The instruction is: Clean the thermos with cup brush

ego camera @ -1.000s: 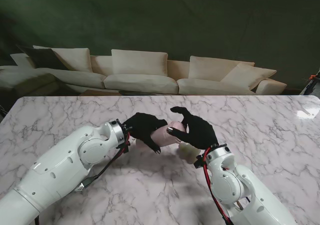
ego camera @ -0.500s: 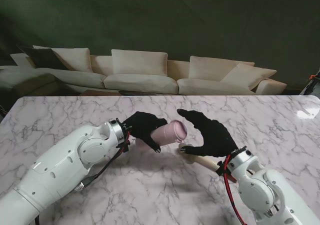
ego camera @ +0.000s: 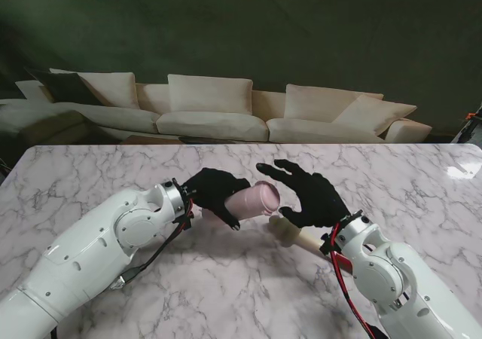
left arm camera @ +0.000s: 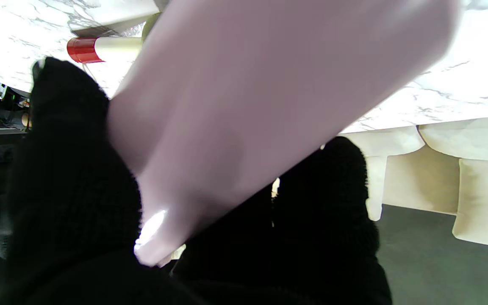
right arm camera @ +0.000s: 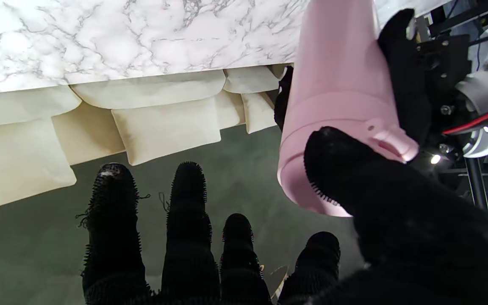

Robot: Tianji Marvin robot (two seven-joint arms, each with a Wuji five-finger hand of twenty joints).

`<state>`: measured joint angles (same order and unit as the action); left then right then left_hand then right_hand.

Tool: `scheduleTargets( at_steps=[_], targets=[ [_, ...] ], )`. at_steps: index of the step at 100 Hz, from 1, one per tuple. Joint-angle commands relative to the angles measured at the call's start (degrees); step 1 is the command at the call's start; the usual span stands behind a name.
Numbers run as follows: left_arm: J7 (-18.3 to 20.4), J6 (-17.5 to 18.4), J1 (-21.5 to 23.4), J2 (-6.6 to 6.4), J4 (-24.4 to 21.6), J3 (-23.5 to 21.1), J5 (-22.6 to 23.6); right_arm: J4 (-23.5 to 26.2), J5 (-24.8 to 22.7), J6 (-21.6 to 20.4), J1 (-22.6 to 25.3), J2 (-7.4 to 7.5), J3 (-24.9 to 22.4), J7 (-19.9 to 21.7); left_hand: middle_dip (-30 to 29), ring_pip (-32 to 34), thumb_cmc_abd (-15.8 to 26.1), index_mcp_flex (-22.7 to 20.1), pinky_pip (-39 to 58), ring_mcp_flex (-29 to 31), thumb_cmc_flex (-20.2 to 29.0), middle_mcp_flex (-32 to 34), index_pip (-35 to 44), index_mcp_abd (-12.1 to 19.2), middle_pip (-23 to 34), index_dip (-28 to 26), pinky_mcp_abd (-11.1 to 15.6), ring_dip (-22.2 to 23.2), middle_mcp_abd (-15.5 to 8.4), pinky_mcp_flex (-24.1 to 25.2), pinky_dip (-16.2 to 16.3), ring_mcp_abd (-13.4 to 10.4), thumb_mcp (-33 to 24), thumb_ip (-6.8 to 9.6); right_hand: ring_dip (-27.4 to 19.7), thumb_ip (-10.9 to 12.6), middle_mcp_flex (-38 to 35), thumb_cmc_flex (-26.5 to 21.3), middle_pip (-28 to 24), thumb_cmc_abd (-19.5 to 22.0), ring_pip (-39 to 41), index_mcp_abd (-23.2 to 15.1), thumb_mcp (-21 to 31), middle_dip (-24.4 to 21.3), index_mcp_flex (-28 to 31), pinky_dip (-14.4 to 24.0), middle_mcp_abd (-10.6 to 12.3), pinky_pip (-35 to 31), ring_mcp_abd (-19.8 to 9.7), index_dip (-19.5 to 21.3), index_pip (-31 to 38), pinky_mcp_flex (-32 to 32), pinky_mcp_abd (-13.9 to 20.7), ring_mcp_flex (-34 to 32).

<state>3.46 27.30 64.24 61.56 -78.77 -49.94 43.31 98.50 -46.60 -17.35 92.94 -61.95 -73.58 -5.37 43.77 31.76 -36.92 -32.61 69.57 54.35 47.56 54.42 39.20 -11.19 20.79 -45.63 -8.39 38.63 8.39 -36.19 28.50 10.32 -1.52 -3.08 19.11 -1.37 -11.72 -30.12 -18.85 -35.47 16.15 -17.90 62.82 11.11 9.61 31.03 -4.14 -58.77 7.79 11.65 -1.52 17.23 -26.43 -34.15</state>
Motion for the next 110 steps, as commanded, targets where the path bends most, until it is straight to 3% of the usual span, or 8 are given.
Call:
scheduleTargets(
  at_steps=[1,10,31,41,51,57,80,110],
  targets=[
    [0.9,0.13,-0.27,-0.02,-0.49,-0.02,-0.3,-0.86,-1.63,0.01,-0.73,-0.25,0.62,-0.31,1.54,10.55,22.29,-5.25,3.07,5.89,22.76,0.78,8.91,11.83,2.63,-2.97,5.59,3.29,-1.71,-0.74,1.23,-5.32,-21.73,3.06,-0.61,-2.07,1.48,1.52,0.14,1.18,-0.67,-2.76,-2.33,0.08,-0.69,-0.72,1.0,0.01,-1.73,5.36,0.69,-0.68,0.53,0.2],
    [1.07,0.15,-0.36,-0.06,-0.56,0.02,-0.18,-1.34,-1.85,0.44,-1.29,-0.23,1.36,-0.34,1.55,10.58,22.4,-5.24,3.1,5.95,22.79,0.78,8.89,11.8,2.66,-2.96,5.63,3.3,-1.72,-0.79,1.23,-5.26,-21.78,3.1,-0.37,-5.08,1.49,6.84,-0.36,3.25,-0.3,-4.29,-8.99,0.29,0.72,-0.66,0.79,-0.06,-1.77,18.53,11.94,-1.33,0.7,0.53],
    [0.65,-0.02,-1.0,0.18,0.13,1.02,-0.66,-3.0,-3.08,3.62,-2.53,-0.66,4.34,-3.8,1.54,10.63,22.42,-5.27,3.19,5.97,22.81,0.7,8.89,11.79,2.62,-2.97,5.56,3.31,-1.71,-0.88,1.24,-5.27,-21.83,3.1,1.25,-7.16,1.48,11.81,-11.35,7.21,2.7,-8.75,-13.85,4.83,11.63,0.75,0.3,-2.01,-2.81,28.41,44.34,-0.36,1.05,-1.07],
    [0.37,-0.16,-1.45,0.34,0.68,1.73,-0.97,-4.51,-2.25,5.37,-3.94,-1.3,6.8,-6.41,1.56,10.7,22.29,-5.28,3.26,6.08,22.76,0.75,8.89,11.76,2.65,-2.98,5.57,3.32,-1.7,-0.97,1.26,-5.25,-21.81,3.08,2.21,-13.52,-1.05,10.53,-17.37,7.73,5.07,-9.58,-19.0,6.8,17.47,1.19,-0.09,-3.12,-3.21,27.36,54.81,-0.45,0.55,-1.55],
    [0.18,-0.31,-1.75,0.44,1.04,2.17,-1.15,-5.9,-1.58,7.09,-5.43,-1.85,9.3,-8.73,1.57,10.69,22.35,-5.26,3.3,6.06,22.76,0.74,8.9,11.77,2.65,-3.0,5.54,3.31,-1.7,-0.98,1.25,-5.26,-21.83,3.06,2.97,-12.36,-5.22,12.39,-19.9,8.93,7.03,-7.08,-24.39,7.93,26.78,1.67,0.04,-3.74,-3.39,27.35,59.05,-0.77,-0.03,-2.19],
    [0.13,-0.33,-1.82,0.46,1.14,2.26,-1.2,-6.84,-1.39,8.2,-6.3,-2.26,10.76,-10.62,1.55,10.69,22.41,-5.24,3.31,6.08,22.73,0.72,8.9,11.82,2.63,-3.0,5.54,3.3,-1.72,-0.98,1.25,-5.27,-21.83,3.06,3.37,-7.45,-8.2,16.46,-21.2,10.4,8.1,-4.22,-25.96,8.75,33.52,1.93,0.76,-3.94,-3.51,30.68,60.07,-1.03,-0.58,-2.66],
    [0.1,-0.41,-1.88,0.47,1.25,2.12,-1.21,-8.25,2.99,12.61,-8.04,-4.22,14.62,-15.16,1.58,10.75,22.36,-5.31,3.34,6.12,22.77,0.77,8.9,11.74,2.68,-3.0,5.54,3.31,-1.65,-1.01,1.23,-5.24,-21.86,3.06,5.52,-6.08,-20.76,21.71,-21.84,14.15,12.24,1.91,-30.31,10.88,51.13,2.8,2.67,-4.47,-2.88,28.58,59.51,-1.91,-2.13,-5.97],
    [-0.1,-0.27,-1.97,0.46,1.43,2.02,-0.93,-4.69,5.64,12.34,-5.1,-4.18,12.54,-13.08,2.06,10.79,22.35,-5.45,3.41,6.22,22.8,0.87,9.35,11.73,3.2,-3.36,5.59,3.29,-1.45,-1.15,1.2,-5.38,-22.01,3.08,3.82,-4.98,-6.39,29.48,-18.88,14.12,8.51,10.31,-27.09,8.79,6.05,1.52,1.97,-3.54,-2.45,17.89,38.2,-3.02,-0.57,0.09]
  ],
)
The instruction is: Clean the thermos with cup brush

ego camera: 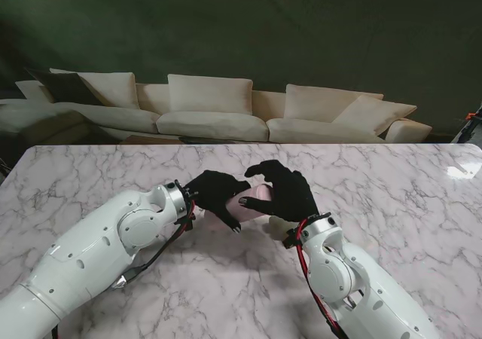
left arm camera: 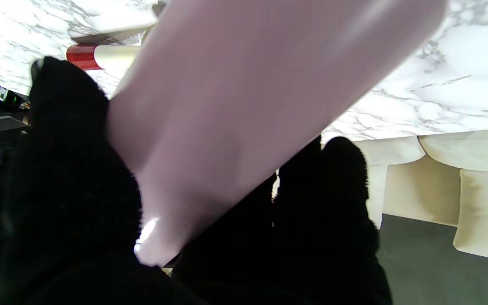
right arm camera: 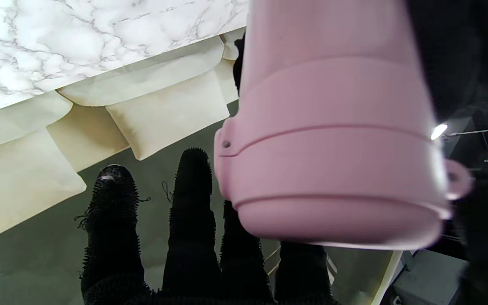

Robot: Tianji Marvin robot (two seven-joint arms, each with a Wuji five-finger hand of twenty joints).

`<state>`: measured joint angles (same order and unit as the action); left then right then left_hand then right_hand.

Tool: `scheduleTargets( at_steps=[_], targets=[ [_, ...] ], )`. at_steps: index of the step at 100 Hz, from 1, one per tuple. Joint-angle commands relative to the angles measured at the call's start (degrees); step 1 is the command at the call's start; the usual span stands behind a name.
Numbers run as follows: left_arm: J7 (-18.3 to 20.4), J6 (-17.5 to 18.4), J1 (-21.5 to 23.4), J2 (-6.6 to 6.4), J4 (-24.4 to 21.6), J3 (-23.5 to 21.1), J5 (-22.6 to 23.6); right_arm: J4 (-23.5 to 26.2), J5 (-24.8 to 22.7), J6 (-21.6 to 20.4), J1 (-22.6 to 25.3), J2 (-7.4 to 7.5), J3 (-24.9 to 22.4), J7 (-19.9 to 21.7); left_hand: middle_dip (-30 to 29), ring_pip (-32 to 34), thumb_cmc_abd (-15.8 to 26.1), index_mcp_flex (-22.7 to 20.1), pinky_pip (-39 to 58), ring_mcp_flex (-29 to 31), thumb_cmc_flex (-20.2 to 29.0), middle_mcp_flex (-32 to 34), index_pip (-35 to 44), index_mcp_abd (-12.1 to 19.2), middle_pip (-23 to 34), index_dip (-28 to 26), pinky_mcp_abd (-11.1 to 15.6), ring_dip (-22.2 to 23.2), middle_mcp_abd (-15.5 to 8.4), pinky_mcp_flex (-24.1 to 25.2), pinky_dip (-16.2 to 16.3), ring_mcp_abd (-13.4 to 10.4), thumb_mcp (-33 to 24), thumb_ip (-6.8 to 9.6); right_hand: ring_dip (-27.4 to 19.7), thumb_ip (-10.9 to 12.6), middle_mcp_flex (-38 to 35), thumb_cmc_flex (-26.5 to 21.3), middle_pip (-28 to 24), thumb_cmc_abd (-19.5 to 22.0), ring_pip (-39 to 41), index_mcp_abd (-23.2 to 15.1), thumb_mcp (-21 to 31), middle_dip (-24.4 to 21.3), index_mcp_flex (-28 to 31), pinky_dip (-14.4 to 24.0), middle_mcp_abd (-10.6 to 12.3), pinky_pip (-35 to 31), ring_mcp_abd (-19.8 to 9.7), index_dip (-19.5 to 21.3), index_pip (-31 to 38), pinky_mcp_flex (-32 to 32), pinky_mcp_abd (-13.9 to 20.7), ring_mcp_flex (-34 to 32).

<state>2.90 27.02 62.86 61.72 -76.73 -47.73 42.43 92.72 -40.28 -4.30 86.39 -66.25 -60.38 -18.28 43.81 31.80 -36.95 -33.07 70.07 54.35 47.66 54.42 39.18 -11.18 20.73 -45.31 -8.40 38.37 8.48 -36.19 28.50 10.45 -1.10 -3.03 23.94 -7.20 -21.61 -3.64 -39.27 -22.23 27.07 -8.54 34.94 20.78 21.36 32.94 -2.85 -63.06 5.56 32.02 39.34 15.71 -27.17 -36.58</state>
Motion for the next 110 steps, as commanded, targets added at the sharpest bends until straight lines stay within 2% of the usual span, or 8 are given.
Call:
scheduleTargets(
  at_steps=[1,8,17,37,47,65,89,110],
  targets=[
    [0.45,0.02,-0.59,0.3,-0.61,-0.2,-0.03,1.25,-0.76,-0.78,1.62,0.15,-0.82,-0.14,2.03,10.75,22.37,-4.95,2.91,6.23,22.72,0.86,9.35,11.7,3.27,-3.67,5.6,3.55,-1.53,-1.15,1.2,-5.51,-22.45,3.03,-1.13,0.86,3.92,2.99,1.68,0.89,-2.66,1.19,0.84,-0.96,-6.51,-0.46,0.65,0.88,-0.15,-2.72,-3.0,-1.69,0.21,2.8],
    [0.3,0.03,-0.57,0.31,-0.54,-0.25,0.06,2.17,-1.27,-1.65,2.68,0.3,-1.97,-0.22,2.08,10.74,22.35,-4.88,2.91,6.21,22.72,0.78,9.36,11.71,3.27,-3.68,5.6,3.54,-1.61,-1.14,1.19,-5.48,-22.47,3.01,-2.86,0.96,6.83,3.28,2.32,1.42,-5.61,2.43,0.8,-1.66,-12.34,-1.52,0.74,2.52,0.33,-5.17,-5.74,-2.8,0.78,4.49],
    [-0.22,-0.17,-0.47,0.42,-0.36,-0.34,0.11,3.16,-1.85,-2.47,3.94,0.32,-3.45,-1.09,2.13,10.7,22.34,-4.79,2.86,6.13,22.6,0.71,9.36,11.72,3.27,-3.68,5.6,3.53,-1.71,-1.05,1.16,-5.47,-22.39,2.95,-3.93,1.03,9.62,3.33,3.23,2.18,-7.39,2.95,0.51,-2.35,-14.85,-2.37,0.85,3.76,0.35,-6.63,-7.04,-4.16,1.54,5.84],
    [-1.52,-0.64,-0.16,0.77,0.01,-0.51,-0.28,4.6,-2.56,-2.52,6.37,0.32,-6.5,-2.35,1.93,10.37,22.24,-4.07,2.65,5.38,22.45,0.53,9.03,11.83,2.95,-3.48,5.5,3.45,-2.35,-0.27,1.13,-5.35,-22.12,2.81,-4.3,1.14,10.54,2.14,3.5,3.18,-8.17,2.96,0.08,-2.72,-15.64,-2.87,0.52,4.69,-0.16,-7.15,-7.42,-5.55,1.79,6.86],
    [-3.12,-1.21,0.16,1.22,0.44,-0.63,-0.71,4.66,-2.5,-2.68,7.42,0.18,-7.83,-3.42,1.69,9.9,22.16,-3.35,2.2,4.73,22.5,0.31,8.63,11.69,2.62,-3.24,5.5,3.27,-2.6,0.32,0.97,-5.39,-21.81,2.68,-4.34,1.24,10.94,0.88,3.34,4.52,-8.28,0.82,-1.69,-2.96,-16.33,-3.14,0.4,5.22,-0.29,-7.57,-7.86,-6.32,2.1,7.27],
    [-6.75,-3.62,0.53,2.83,2.38,-0.08,-4.36,4.86,-2.93,-2.87,9.72,0.02,-10.49,-5.3,-0.81,7.64,22.73,-2.07,0.48,3.14,23.45,-0.6,7.41,11.76,0.68,-1.99,5.07,2.24,-3.42,1.77,0.39,-5.08,-19.11,2.56,-4.47,1.44,11.47,-0.22,3.42,4.64,-8.64,-0.3,-2.24,-3.11,-16.51,-3.35,0.14,5.86,-0.66,-7.91,-8.63,-7.31,2.72,8.13],
    [-11.86,-6.36,-0.29,5.43,5.97,2.03,-9.02,4.41,-2.87,-3.29,11.76,-0.28,-13.07,-7.49,-3.74,6.81,23.89,-1.07,-0.01,2.09,24.81,-1.47,7.12,12.42,-0.04,-0.36,4.98,1.65,-4.19,2.77,0.43,-4.89,-14.76,2.98,-4.5,1.6,11.54,-1.51,3.27,5.43,-8.65,0.16,-3.16,-3.15,-16.64,-3.43,0.09,6.29,-1.13,-7.82,-8.7,-7.78,3.82,8.55],
    [-14.08,-8.08,-1.54,7.41,9.86,4.05,-13.17,2.66,-2.59,-3.74,12.1,-0.46,-14.08,-8.66,-6.9,5.86,25.12,-0.44,-0.15,0.94,25.05,-1.83,6.64,13.06,-1.43,1.65,4.46,0.83,-5.22,3.86,0.66,-4.59,-9.73,3.22,-4.47,1.75,11.5,-2.17,3.35,6.65,-8.52,-3.05,-4.37,-3.26,-16.5,-3.3,0.27,6.31,-1.36,-7.83,-8.88,-7.94,4.5,8.9]
  ],
)
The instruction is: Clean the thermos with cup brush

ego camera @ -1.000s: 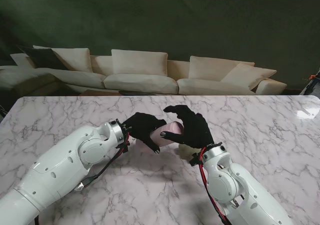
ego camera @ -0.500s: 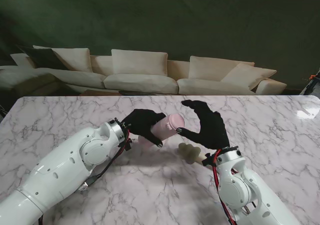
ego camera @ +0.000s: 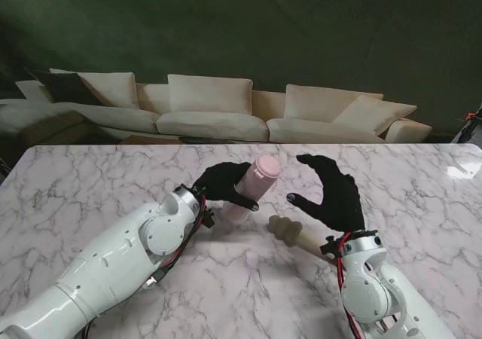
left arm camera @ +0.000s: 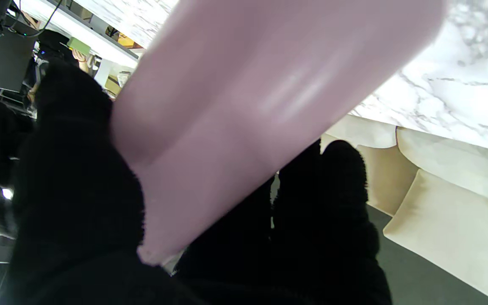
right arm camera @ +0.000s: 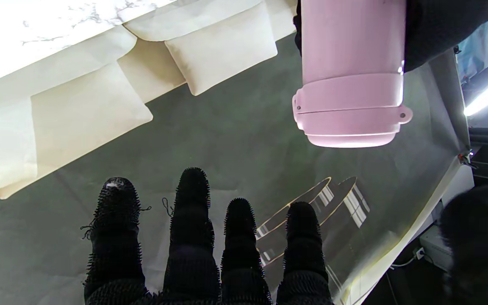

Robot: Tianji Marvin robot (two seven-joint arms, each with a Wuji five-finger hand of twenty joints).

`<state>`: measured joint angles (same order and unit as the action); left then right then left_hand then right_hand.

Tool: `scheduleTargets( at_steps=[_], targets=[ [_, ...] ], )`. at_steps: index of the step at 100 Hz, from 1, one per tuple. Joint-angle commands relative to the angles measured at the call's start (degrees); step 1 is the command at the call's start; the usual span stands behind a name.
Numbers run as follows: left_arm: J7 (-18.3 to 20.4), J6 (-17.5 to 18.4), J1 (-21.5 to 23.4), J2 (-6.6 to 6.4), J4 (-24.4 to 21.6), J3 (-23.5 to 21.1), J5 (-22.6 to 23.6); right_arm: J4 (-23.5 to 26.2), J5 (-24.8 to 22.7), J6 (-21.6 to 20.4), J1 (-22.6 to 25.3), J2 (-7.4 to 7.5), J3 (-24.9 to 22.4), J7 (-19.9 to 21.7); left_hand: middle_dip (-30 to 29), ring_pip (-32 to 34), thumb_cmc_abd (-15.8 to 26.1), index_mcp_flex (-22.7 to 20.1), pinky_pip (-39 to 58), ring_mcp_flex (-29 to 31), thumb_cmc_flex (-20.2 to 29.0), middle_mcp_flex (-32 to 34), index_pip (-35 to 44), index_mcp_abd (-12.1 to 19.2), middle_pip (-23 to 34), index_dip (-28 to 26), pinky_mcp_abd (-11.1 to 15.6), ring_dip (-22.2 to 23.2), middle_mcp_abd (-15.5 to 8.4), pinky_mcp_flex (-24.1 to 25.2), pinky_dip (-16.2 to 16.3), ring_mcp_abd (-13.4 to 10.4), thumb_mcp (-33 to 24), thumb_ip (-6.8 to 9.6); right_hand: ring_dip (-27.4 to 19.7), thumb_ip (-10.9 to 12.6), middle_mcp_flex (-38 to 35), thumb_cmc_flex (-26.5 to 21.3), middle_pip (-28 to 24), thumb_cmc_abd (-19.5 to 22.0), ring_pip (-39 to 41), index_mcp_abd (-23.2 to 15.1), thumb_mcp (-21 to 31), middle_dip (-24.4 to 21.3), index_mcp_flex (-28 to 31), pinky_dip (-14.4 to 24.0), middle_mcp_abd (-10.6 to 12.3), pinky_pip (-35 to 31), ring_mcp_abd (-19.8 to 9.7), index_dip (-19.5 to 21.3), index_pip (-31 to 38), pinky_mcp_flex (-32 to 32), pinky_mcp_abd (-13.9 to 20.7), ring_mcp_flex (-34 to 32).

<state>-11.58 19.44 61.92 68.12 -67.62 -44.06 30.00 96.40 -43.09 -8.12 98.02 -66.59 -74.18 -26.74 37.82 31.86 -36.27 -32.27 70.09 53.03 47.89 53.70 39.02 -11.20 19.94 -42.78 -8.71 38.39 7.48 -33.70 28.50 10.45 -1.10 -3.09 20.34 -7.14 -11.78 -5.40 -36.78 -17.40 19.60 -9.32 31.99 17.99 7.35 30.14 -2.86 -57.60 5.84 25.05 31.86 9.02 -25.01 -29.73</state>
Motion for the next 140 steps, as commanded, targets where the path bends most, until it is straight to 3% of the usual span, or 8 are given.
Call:
scheduleTargets(
  at_steps=[1,25,56,105,140],
  targets=[
    [0.34,-0.57,-0.66,1.09,0.95,0.47,-0.89,-1.08,0.26,0.1,0.47,-0.12,-0.3,-0.22,-1.29,5.64,24.53,-1.29,-0.17,2.23,24.92,-1.02,6.74,13.09,-0.78,-0.71,4.77,0.67,-4.28,1.4,0.69,-4.59,-9.34,3.34,-0.86,1.7,1.69,-0.45,0.87,1.87,-1.04,-2.3,-1.47,-0.48,-2.48,-0.5,0.19,0.88,-1.62,-0.86,-1.42,-1.3,2.35,2.05],
    [-2.63,-0.4,-2.44,3.19,7.2,2.8,-3.5,-2.55,1.87,0.09,0.04,-0.42,-0.46,-0.44,-5.68,3.63,25.85,-1.08,-0.47,1.39,23.95,-1.36,5.38,13.46,-2.45,1.51,4.54,-1.32,-5.4,2.3,0.71,-5.06,-4.84,3.7,-0.8,1.71,1.66,-0.86,0.61,2.98,-0.85,-2.64,-2.56,-0.38,-2.81,-0.44,0.45,1.12,-1.73,-0.99,-2.24,-1.68,2.63,2.16],
    [-5.46,0.43,-3.9,5.19,12.58,5.17,-5.02,-3.2,2.09,0.34,-0.31,-0.47,-0.22,-0.51,-6.22,3.8,26.25,-0.85,-0.23,1.12,24.37,-1.73,5.54,13.37,-2.16,1.79,4.48,-1.5,-5.22,2.68,0.93,-4.75,-4.18,4.05,-0.8,1.84,1.64,-1.51,0.29,2.99,-0.8,-3.0,-3.24,-0.27,-2.69,-0.32,0.63,1.3,-1.87,-0.67,-2.61,-1.84,2.76,2.17],
    [-5.64,0.96,-4.85,5.99,15.77,6.7,-5.76,-3.24,2.27,0.75,-0.02,-0.57,-0.29,-0.9,-6.58,4.03,26.41,-0.55,-0.2,0.57,24.66,-2.31,5.94,13.46,-2.0,2.12,4.37,-1.66,-5.43,3.21,1.07,-4.54,-3.74,4.27,-0.81,1.88,1.68,-2.15,0.05,3.32,-0.8,-3.36,-3.95,-0.2,-2.56,-0.26,0.66,1.75,-2.05,-0.16,-2.57,-2.3,2.79,2.21],
    [-3.71,1.09,-3.53,4.24,14.45,5.0,-4.61,-3.39,2.51,0.95,-0.12,-0.62,-0.17,-0.9,-6.81,4.3,26.36,-0.41,-0.11,0.33,24.53,-2.67,6.06,13.38,-1.95,2.57,4.11,-1.74,-5.38,3.44,1.19,-4.26,-3.45,4.28,-0.8,1.93,1.7,-2.58,-0.03,4.04,-0.76,-3.22,-4.46,-0.19,-2.63,-0.34,0.62,2.24,-2.01,-0.03,-2.59,-2.81,2.9,2.31]
  ],
)
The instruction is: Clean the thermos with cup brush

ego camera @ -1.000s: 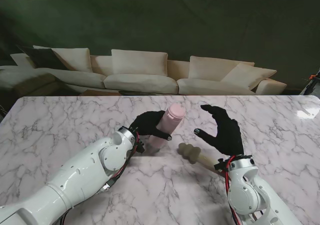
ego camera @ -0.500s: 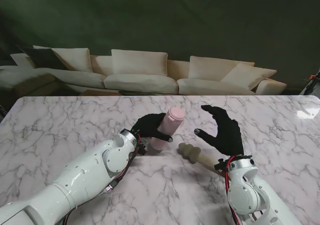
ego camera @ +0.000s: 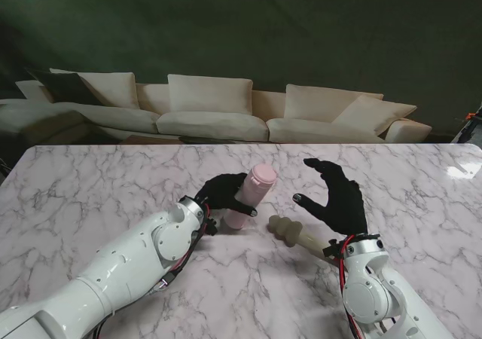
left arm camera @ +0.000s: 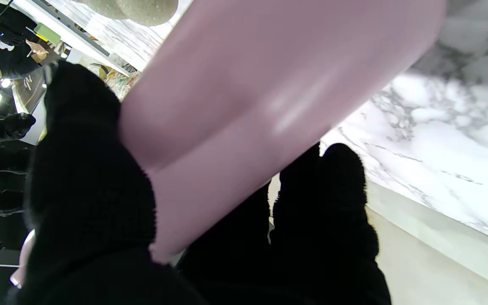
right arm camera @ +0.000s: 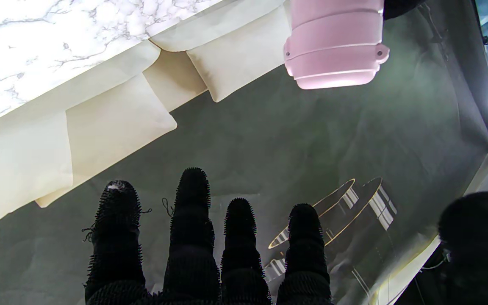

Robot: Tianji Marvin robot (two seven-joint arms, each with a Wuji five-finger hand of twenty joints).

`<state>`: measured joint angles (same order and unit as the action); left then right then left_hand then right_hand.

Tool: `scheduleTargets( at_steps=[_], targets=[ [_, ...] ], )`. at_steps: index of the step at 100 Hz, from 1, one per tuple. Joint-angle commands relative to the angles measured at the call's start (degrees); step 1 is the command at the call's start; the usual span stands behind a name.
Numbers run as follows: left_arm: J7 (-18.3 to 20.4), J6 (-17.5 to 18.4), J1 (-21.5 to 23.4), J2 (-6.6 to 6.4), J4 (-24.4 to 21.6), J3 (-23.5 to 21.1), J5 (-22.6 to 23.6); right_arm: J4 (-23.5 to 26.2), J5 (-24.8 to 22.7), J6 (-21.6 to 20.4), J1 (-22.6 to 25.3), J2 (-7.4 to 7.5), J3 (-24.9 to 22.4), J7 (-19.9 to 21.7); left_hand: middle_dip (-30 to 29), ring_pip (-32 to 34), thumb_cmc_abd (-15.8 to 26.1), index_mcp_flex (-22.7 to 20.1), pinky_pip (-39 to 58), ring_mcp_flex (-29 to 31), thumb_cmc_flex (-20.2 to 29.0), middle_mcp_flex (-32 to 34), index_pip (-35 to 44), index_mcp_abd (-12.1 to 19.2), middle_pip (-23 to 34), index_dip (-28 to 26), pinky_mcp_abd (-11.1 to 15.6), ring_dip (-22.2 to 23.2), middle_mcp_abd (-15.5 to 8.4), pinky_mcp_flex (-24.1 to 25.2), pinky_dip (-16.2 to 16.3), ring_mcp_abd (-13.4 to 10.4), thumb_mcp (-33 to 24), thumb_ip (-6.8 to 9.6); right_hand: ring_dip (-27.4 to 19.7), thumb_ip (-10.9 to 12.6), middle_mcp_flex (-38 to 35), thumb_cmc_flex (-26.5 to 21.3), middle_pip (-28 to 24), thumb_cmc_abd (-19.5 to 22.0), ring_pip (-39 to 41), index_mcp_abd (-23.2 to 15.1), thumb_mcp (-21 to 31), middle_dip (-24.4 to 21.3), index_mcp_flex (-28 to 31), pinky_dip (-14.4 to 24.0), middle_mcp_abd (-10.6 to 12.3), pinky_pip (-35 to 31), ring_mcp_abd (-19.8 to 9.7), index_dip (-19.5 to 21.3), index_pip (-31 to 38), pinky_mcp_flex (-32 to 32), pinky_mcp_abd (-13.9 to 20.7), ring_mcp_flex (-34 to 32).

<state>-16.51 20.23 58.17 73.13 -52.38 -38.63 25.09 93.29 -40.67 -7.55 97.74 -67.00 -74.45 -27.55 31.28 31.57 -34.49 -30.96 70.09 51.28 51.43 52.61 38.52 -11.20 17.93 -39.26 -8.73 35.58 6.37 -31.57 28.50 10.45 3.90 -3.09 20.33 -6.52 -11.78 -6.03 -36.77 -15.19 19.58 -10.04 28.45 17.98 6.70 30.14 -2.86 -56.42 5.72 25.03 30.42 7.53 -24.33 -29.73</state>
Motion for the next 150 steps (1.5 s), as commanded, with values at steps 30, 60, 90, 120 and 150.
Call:
scheduleTargets(
  at_steps=[30,60,90,120,150],
  targets=[
    [2.15,1.46,1.75,-2.06,-1.29,-1.63,1.86,-0.53,0.28,0.43,-0.03,-0.27,0.19,-0.21,-0.41,4.76,24.27,-1.82,-0.11,2.2,20.75,-1.49,6.63,13.3,0.16,-0.58,4.31,0.99,-4.1,1.11,1.2,-4.35,-8.26,4.3,-0.8,1.34,1.69,-2.26,0.07,2.53,-0.75,-2.65,-1.6,-0.25,-1.95,-0.47,0.67,1.54,-1.97,0.08,-1.13,-1.77,2.21,2.49],
    [1.04,2.11,1.42,-1.36,-0.25,-0.75,1.35,-0.65,0.44,0.42,-0.1,-0.32,0.18,-0.29,-0.37,5.03,24.27,-1.9,0.05,2.26,20.77,-1.37,6.9,13.19,0.37,-0.42,4.34,1.01,-4.04,0.99,1.26,-4.38,-8.34,4.37,-0.79,1.35,1.71,-2.52,0.14,3.04,-0.71,-2.73,-2.23,-0.28,-1.97,-0.55,0.62,1.84,-2.04,0.13,-1.13,-1.99,2.28,2.52],
    [2.34,2.93,3.65,-3.31,-1.79,-3.11,3.58,-0.74,0.61,0.49,-0.03,-0.36,0.1,-0.36,-0.45,5.07,24.21,-1.89,-0.02,2.19,20.77,-1.42,7.18,13.15,0.49,-0.21,4.4,0.89,-3.99,1.07,1.21,-4.42,-8.41,4.36,-0.78,1.4,1.73,-2.9,0.46,3.39,-0.71,-2.69,-2.84,-0.42,-1.96,-0.67,0.5,2.18,-2.08,0.13,-1.26,-2.26,2.27,2.69],
    [3.38,2.8,6.58,-5.01,-4.06,-6.58,5.65,-1.11,0.5,0.39,-0.45,-0.29,0.48,-0.11,-0.47,4.96,24.16,-1.86,-0.08,2.0,20.61,-1.3,7.3,13.15,0.62,-0.04,4.3,0.77,-3.95,1.27,1.17,-4.35,-8.35,4.31,-0.79,1.45,1.68,-3.09,0.47,3.55,-0.71,-2.85,-3.23,-0.41,-1.94,-0.76,0.55,2.45,-2.04,0.2,-1.23,-2.43,2.21,2.68],
    [1.62,2.67,6.52,-4.2,-4.5,-6.75,4.8,-1.3,0.55,0.55,-0.74,-0.26,0.74,0.14,1.29,7.04,23.65,-3.3,1.13,3.18,20.97,0.43,8.16,12.89,3.05,0.35,4.93,1.77,-2.43,0.18,1.58,-4.71,-8.75,4.53,-0.82,1.5,1.68,-3.17,0.5,3.6,-0.76,-2.72,-3.45,-0.42,-1.98,-0.84,0.55,2.66,-2.07,0.23,-1.2,-2.51,2.26,2.7]
  ],
)
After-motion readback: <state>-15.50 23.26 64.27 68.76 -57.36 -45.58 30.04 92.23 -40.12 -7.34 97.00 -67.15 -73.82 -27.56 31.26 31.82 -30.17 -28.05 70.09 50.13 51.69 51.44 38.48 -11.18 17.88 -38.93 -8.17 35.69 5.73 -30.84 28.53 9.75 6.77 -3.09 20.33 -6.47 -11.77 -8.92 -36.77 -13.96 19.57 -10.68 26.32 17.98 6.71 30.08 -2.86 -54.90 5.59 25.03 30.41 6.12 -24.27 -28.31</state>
